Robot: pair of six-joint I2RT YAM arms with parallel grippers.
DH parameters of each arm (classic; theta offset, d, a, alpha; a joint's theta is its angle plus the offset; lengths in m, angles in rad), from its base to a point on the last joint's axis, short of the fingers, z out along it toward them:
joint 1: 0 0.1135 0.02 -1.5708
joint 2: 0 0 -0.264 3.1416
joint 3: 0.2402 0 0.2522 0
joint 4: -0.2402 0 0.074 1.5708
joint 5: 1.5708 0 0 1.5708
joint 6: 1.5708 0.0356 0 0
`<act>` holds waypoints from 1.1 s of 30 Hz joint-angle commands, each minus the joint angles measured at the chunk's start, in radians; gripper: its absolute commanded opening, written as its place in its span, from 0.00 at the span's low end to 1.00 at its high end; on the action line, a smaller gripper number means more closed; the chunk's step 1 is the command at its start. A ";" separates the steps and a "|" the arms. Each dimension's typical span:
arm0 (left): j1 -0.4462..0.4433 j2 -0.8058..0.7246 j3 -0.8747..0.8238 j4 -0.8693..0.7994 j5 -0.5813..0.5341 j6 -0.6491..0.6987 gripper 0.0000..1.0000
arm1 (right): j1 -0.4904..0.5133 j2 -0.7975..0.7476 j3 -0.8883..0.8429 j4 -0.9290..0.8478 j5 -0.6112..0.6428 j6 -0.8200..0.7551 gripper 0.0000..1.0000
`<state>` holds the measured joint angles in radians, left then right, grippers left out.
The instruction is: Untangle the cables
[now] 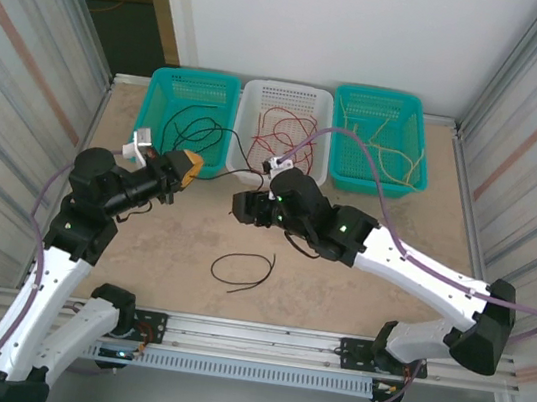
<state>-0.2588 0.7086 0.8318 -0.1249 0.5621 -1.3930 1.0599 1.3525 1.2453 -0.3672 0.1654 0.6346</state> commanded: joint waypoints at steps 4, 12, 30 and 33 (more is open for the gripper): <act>0.008 0.010 0.035 0.045 0.033 -0.011 0.00 | -0.007 0.036 -0.003 0.039 -0.001 0.028 0.41; 0.017 0.040 0.094 -0.015 0.039 0.052 0.00 | 0.018 0.034 -0.041 -0.031 0.065 -0.038 0.00; 0.119 0.444 0.718 -0.687 -0.302 0.841 0.00 | 0.288 0.068 0.022 -0.355 0.447 -0.219 0.58; 0.206 0.525 0.782 -0.617 -0.239 0.848 0.00 | 0.210 -0.003 -0.017 -0.373 0.407 -0.112 0.60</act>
<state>-0.1074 1.2003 1.5410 -0.8280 0.2985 -0.6266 1.3235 1.4242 1.2488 -0.6643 0.5289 0.4114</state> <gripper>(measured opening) 0.089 0.593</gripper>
